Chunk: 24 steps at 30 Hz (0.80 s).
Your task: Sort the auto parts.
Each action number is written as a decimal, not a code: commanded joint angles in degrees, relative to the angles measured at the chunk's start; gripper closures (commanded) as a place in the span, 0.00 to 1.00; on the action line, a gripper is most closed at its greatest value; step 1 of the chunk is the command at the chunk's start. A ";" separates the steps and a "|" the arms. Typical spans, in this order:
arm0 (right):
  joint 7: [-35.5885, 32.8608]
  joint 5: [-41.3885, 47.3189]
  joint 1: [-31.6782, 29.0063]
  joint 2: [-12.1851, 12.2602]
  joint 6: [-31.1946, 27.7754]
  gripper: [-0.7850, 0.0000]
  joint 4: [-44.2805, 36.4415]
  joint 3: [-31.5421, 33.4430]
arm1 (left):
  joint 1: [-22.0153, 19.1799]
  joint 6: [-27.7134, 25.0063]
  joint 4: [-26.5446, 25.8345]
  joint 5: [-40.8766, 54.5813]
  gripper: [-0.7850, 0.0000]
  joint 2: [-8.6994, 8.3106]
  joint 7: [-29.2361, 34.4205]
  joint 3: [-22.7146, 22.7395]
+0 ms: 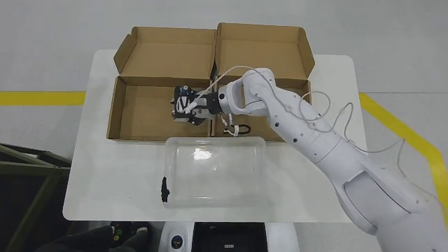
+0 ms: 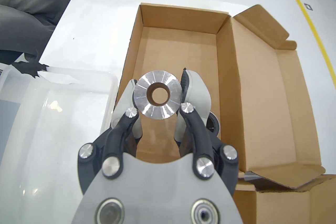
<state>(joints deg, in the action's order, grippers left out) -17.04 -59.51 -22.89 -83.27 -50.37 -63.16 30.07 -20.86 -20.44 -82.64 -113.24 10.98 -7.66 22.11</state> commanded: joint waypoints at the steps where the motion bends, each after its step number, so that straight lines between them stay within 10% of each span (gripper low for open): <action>1: -0.53 0.40 0.58 -0.90 -0.05 1.00 1.93 -1.15 | 0.00 0.00 0.00 0.00 0.00 0.00 0.00 0.00; 24: -3.53 -1.63 5.35 -9.55 -1.24 1.00 18.70 -8.29 | 0.00 0.00 0.00 0.00 0.00 0.00 0.00 0.00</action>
<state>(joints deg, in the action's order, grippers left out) -20.57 -60.96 -17.70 -92.56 -51.53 -44.91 21.90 -20.86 -20.44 -82.64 -113.24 10.98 -7.66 22.11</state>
